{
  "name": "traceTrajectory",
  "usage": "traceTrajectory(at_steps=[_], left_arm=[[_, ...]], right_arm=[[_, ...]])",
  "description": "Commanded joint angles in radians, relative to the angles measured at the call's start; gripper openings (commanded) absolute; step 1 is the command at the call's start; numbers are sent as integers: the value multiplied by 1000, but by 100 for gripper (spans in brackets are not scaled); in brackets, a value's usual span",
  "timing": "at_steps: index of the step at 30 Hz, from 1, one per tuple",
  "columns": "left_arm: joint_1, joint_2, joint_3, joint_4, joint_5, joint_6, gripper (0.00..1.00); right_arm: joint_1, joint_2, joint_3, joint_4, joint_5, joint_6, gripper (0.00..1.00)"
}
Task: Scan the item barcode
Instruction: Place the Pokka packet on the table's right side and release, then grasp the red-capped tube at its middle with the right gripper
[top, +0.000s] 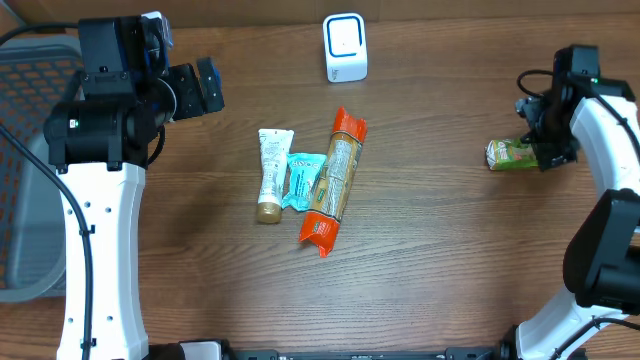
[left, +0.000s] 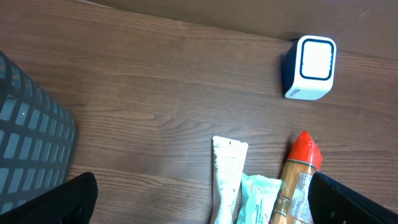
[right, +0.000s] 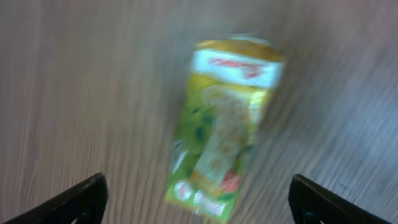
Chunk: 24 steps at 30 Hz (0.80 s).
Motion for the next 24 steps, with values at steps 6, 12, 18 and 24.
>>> traceTrajectory(at_steps=[6,12,18,24], left_arm=[[-1,8,6,3,-6,2,100],[-1,8,6,3,-6,2,100],[-1,8,6,3,-6,2,100],[-1,8,6,3,-6,2,100]], right_arm=[[173,-76,156,4,-488,-524,96],[389,-47,124,5,-421,-407,96],[623,-43,-27,96,-307,-264,94],[859,-42,-179,243,-294,-167,89]])
